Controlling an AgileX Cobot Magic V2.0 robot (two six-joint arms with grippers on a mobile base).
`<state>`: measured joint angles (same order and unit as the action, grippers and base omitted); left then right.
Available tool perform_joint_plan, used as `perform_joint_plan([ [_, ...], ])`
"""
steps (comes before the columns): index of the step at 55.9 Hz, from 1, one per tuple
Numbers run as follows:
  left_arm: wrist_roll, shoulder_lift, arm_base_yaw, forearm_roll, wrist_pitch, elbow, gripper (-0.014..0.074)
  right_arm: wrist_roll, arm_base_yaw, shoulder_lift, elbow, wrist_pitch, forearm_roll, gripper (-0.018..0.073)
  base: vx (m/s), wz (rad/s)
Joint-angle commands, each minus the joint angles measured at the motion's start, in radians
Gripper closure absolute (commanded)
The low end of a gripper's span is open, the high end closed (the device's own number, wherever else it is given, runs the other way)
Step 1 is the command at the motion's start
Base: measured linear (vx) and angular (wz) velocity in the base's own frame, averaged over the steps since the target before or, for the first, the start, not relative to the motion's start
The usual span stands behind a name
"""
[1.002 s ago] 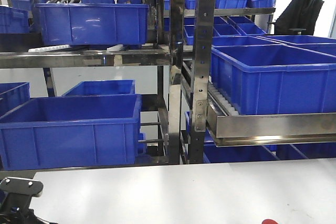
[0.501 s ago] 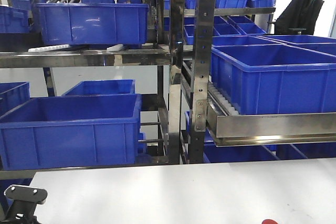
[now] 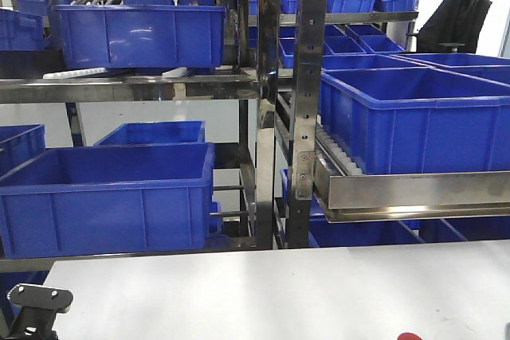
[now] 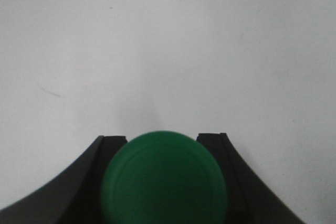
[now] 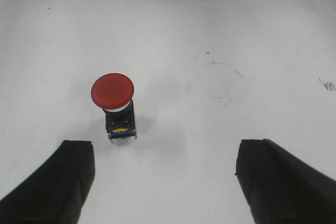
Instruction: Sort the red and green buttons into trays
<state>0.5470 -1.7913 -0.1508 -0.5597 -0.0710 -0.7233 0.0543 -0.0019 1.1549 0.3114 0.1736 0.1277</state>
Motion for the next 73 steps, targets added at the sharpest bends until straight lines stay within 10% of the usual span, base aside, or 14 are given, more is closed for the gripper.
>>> perform_joint_plan([
  [1,-0.006,0.038,-0.004,-0.008,-0.055,-0.025,0.0511,0.019,0.002,0.050,0.037,0.183,0.110,-0.0035,0.00,0.00],
  [15,-0.006,0.038,-0.004,-0.008,-0.060,-0.025,0.0577,0.136,0.002,0.213,0.042,0.367,0.258,-0.0035,0.00,0.00],
  [44,-0.006,0.038,-0.004,-0.007,-0.061,-0.025,0.0576,0.065,0.001,0.510,0.052,0.662,0.080,-0.0035,0.00,0.00],
  [73,-0.004,0.038,-0.004,-0.005,-0.072,-0.025,0.0576,0.145,0.001,0.673,0.221,0.609,0.222,-0.0035,0.00,0.00],
])
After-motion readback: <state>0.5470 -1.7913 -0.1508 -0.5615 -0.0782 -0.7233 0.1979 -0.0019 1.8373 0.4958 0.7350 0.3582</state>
